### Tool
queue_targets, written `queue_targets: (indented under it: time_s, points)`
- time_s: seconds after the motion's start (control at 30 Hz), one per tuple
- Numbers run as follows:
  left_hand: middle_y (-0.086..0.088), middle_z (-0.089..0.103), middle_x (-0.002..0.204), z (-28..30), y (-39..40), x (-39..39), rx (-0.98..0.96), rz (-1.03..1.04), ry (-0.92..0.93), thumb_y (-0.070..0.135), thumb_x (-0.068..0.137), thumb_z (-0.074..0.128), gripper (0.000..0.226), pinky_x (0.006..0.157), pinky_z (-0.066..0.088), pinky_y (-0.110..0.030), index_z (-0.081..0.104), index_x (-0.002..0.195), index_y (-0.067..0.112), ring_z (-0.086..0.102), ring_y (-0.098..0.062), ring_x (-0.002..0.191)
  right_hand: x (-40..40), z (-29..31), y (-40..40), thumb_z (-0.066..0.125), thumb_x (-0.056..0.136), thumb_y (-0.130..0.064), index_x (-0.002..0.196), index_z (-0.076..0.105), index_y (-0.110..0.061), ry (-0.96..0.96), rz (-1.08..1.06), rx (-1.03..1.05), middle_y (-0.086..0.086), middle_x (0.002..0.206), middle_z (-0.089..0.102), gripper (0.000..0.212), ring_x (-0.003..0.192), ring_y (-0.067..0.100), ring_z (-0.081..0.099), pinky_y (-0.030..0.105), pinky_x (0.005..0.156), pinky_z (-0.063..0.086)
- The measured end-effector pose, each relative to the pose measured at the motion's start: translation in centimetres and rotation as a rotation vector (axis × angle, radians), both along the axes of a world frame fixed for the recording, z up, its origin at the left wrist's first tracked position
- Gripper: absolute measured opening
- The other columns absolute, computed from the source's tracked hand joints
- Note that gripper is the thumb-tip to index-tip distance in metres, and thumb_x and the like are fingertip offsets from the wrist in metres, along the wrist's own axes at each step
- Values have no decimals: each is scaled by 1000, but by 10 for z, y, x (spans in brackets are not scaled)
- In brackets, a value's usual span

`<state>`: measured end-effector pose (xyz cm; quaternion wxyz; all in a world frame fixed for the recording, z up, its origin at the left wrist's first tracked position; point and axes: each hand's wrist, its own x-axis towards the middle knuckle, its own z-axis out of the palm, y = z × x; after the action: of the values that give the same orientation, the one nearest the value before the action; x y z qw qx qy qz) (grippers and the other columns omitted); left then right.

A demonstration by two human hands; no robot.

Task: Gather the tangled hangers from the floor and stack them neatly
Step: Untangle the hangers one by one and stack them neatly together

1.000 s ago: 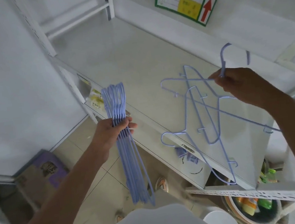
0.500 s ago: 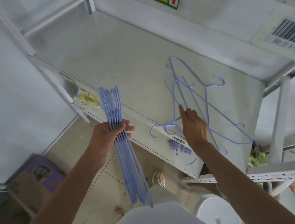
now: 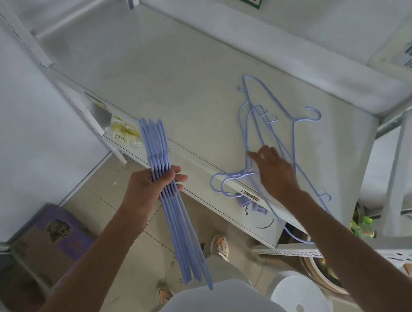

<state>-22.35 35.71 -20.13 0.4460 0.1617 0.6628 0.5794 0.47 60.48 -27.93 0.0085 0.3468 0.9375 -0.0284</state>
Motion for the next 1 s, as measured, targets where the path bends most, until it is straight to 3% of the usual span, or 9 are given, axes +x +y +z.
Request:
queue_targets:
  time_s: [0.07, 0.13, 0.3, 0.5, 0.63, 0.73, 0.8, 0.9, 1.0]
  points:
    - [-11, 82, 97, -1, 0, -1, -11, 9, 7, 8, 101, 62, 20, 66, 59, -16, 73, 114, -3, 81, -17, 81, -6, 6, 25, 62, 79, 9, 146, 56, -26, -87, 158, 50, 7, 138, 54, 76, 123, 27, 55, 40, 85, 56]
    - [-12, 82, 96, -4, 0, -1, -13, 24, 5, 8, 101, 63, 19, 65, 59, -16, 73, 113, -3, 80, -16, 80, -16, 9, 45, 63, 83, 2, 143, 57, -21, -213, 363, 70, 10, 151, 48, 65, 138, 30, 46, 42, 103, 46]
    - [-12, 82, 96, -10, -2, -3, -37, 57, 14, 11, 100, 65, 19, 69, 61, -21, 74, 112, 0, 80, -26, 85, -53, 19, 66, 73, 79, -14, 113, 66, -14, -464, 779, 231, 9, 117, 63, 35, 112, 31, 59, 42, 89, 47]
    - [-10, 83, 92, -2, -10, -18, 2, 98, 3, 13, 99, 66, 16, 64, 59, -17, 76, 106, 3, 81, -18, 80, -57, 60, 88, 58, 92, -25, 126, 58, -20, -591, 856, 333, 5, 118, 64, 34, 124, 30, 55, 46, 120, 28]
    - [-11, 83, 92, 6, -17, -29, 58, 132, -3, 11, 100, 65, 15, 66, 61, -20, 76, 104, 3, 80, -19, 79, -58, 109, 72, 53, 94, -35, 112, 57, -25, -761, 609, 153, 7, 107, 69, 21, 107, 32, 67, 35, 89, 49]
    - [-10, 83, 93, 10, -24, -36, 66, 138, 12, 12, 100, 65, 14, 64, 60, -20, 77, 102, 5, 80, -18, 76, -63, 137, 46, 59, 91, -44, 106, 67, -27, -850, 498, 11, 0, 117, 66, 24, 114, 24, 64, 28, 81, 42]
    - [-11, 83, 92, 13, -29, -39, 83, 138, 2, 11, 100, 65, 14, 63, 60, -20, 76, 103, 3, 80, -19, 75, -68, 155, 28, 63, 88, -50, 94, 69, -24, -861, 450, -92, -3, 107, 63, 28, 107, 21, 62, 27, 73, 38]
    - [-13, 82, 92, 21, -38, -51, 116, 102, 22, 11, 99, 65, 14, 67, 61, -22, 77, 103, 5, 80, -24, 80, -72, 188, 10, 71, 87, -51, 65, 45, -20, -642, 259, -381, -5, 68, 45, 46, 62, 14, 47, 28, 56, 31]
    - [-14, 82, 90, 31, -47, -68, 165, 104, 41, 8, 100, 64, 13, 70, 63, -27, 77, 101, 5, 80, -23, 78, -70, 200, -10, 69, 94, -47, 68, 46, -21, -253, -14, -754, -6, 54, 37, 43, 44, 13, 33, 22, 43, 28]
